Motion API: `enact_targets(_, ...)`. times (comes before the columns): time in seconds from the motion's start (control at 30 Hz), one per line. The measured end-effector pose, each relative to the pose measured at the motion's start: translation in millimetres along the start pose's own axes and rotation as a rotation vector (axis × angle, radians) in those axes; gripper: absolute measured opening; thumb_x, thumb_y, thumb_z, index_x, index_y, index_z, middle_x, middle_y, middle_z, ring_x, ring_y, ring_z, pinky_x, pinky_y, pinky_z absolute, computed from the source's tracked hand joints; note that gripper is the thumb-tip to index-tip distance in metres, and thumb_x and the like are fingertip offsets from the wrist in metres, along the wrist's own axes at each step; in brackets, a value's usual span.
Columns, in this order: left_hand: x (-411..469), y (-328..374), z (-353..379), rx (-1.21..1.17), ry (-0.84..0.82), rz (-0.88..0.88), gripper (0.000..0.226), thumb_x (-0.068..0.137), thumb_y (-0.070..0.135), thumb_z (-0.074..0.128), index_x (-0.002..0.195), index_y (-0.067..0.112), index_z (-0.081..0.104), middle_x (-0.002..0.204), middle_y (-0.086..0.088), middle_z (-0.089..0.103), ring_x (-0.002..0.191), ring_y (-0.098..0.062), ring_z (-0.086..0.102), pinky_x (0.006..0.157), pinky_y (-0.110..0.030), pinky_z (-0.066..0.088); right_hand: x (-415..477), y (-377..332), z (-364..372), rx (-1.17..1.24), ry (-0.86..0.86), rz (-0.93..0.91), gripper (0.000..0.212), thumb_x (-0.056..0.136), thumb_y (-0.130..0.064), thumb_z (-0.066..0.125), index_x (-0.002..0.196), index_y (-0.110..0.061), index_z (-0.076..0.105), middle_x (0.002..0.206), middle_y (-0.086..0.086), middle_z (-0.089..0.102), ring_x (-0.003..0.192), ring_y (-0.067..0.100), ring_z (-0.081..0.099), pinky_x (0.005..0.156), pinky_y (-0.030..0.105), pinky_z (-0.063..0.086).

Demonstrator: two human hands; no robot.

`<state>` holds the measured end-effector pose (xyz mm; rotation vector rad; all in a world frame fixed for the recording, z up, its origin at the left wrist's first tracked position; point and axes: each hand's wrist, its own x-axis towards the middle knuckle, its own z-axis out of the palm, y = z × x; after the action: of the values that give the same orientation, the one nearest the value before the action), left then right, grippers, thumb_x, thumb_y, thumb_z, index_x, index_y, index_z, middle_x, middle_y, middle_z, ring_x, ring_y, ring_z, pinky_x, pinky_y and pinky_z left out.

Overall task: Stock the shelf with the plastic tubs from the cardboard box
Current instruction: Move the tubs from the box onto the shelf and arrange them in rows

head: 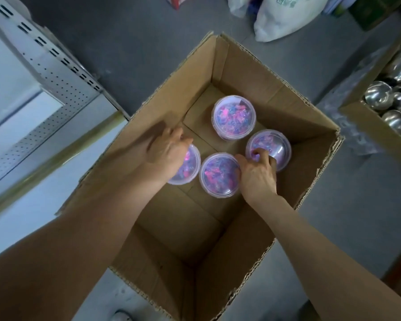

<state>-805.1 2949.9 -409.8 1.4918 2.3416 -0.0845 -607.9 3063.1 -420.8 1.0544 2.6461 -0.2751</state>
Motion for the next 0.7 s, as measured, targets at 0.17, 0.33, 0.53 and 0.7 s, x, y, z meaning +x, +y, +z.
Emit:
enact_targets(0.17,-49.8,-5.8,3.7,0.003,0.065,-0.066,0.039,0.065,0.001,0.071,0.100,0.018,0.070,0.085,-0.007,0.055,0.078,-0.028,0.054,0.058,-0.033,0.048,-7.8,-17.8,-0.7,-0.022,-0.065,0.141,0.027,0.092,-0.015,0.051,0.118,-0.020,0.058,0.103,0.006,0.070,0.134,0.028,0.031,0.103,0.042,0.026)
enact_targets(0.33,-93.1,-9.9,-10.4,0.003,0.071,-0.069,0.026,0.060,0.011,0.084,0.083,0.018,0.072,0.066,-0.004,0.054,0.056,-0.023,0.054,0.048,-0.026,0.041,-19.8,-25.1,-9.3,0.137,-0.148,0.285,0.023,0.092,-0.017,0.051,0.112,-0.019,0.063,0.106,0.008,0.069,0.128,0.028,0.033,0.099,0.041,0.030)
enact_targets(0.53,-148.9,-12.3,-43.3,-0.104,0.122,-0.152,0.029,0.086,0.018,0.065,0.115,0.015,0.063,0.098,-0.011,0.060,0.080,-0.025,0.061,0.061,-0.027,0.040,-50.6,-36.7,-43.3,0.248,-0.099,0.385,0.030,0.095,-0.025,0.046,0.119,-0.014,0.061,0.115,0.017,0.066,0.127,0.033,0.035,0.098,0.041,0.032)
enact_targets(0.7,-217.9,-19.2,-88.3,-0.163,0.198,-0.210,0.033,0.090,0.014,0.053,0.123,0.017,0.056,0.108,-0.010,0.054,0.099,-0.028,0.056,0.080,-0.036,0.049,-99.4,-62.8,-90.5,0.346,0.076,0.375,0.030,0.096,-0.023,0.046,0.117,-0.011,0.063,0.111,0.022,0.065,0.122,0.036,0.039,0.096,0.041,0.034)
